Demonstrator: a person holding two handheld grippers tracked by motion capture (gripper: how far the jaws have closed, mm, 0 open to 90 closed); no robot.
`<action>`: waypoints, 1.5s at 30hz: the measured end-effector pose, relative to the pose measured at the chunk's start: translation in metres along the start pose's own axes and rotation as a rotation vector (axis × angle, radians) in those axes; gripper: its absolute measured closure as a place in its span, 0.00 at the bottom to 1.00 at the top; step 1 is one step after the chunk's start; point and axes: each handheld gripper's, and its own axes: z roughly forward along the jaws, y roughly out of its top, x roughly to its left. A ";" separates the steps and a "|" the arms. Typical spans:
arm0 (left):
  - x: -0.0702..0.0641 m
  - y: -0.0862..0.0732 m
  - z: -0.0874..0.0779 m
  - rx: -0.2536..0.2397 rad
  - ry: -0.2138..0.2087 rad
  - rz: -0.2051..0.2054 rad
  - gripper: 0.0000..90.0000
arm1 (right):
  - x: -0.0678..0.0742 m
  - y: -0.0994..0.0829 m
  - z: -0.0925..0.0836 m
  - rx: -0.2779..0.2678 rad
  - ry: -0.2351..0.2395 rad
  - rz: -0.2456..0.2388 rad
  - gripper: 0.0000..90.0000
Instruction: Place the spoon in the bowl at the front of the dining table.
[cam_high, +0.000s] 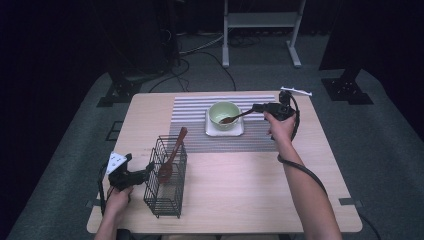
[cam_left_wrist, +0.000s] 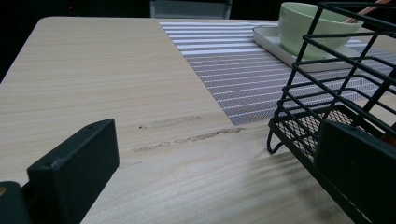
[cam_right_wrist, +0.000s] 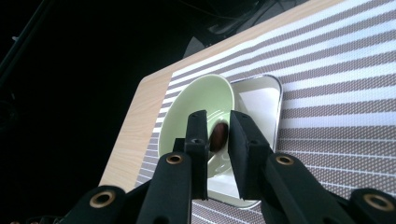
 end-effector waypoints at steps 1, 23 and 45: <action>0.000 0.000 0.000 0.001 0.000 0.001 0.00 | -0.001 0.000 0.000 0.002 0.000 0.000 0.83; -0.002 0.000 -0.001 -0.004 -0.005 0.020 0.00 | -0.016 -0.017 -0.009 0.032 0.028 0.006 0.68; -0.002 0.000 0.000 0.001 -0.004 0.021 0.00 | -0.014 -0.038 -0.012 0.147 0.068 -0.043 0.54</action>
